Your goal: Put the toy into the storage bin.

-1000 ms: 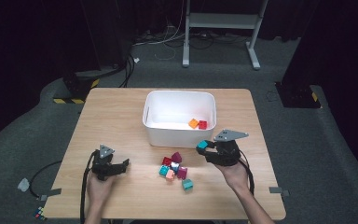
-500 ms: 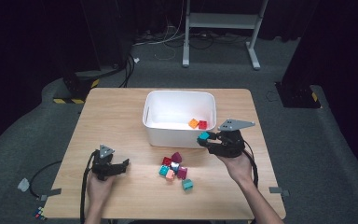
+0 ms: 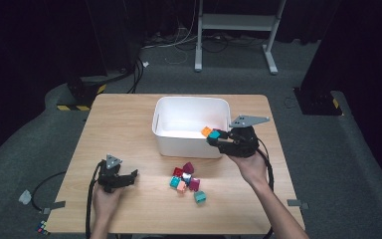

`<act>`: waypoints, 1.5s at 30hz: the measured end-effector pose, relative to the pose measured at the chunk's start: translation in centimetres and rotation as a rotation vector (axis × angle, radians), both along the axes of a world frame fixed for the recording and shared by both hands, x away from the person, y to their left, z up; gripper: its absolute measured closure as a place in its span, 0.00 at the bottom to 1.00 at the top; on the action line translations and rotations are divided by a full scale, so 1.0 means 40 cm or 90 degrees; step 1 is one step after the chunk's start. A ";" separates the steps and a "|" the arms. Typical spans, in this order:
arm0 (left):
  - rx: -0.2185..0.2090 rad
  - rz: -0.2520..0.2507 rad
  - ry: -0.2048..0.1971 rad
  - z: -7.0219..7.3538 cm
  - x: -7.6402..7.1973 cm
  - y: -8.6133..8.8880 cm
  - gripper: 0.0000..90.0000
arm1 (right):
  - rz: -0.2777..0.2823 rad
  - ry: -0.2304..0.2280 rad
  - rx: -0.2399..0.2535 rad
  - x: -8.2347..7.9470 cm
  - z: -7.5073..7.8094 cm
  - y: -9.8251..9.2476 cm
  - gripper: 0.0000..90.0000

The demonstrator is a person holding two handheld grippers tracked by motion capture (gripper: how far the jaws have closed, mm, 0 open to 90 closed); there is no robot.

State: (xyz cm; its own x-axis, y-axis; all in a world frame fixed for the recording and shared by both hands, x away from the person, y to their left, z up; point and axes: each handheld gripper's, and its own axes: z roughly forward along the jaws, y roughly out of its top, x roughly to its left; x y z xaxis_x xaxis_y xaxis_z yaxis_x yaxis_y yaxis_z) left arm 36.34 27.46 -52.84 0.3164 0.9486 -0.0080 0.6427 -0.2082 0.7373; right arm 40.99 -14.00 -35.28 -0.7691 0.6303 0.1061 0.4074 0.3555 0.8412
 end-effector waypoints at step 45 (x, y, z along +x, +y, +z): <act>0.000 -0.002 0.000 0.000 0.000 0.001 0.19 | -0.071 0.015 -0.008 0.222 0.032 0.083 0.65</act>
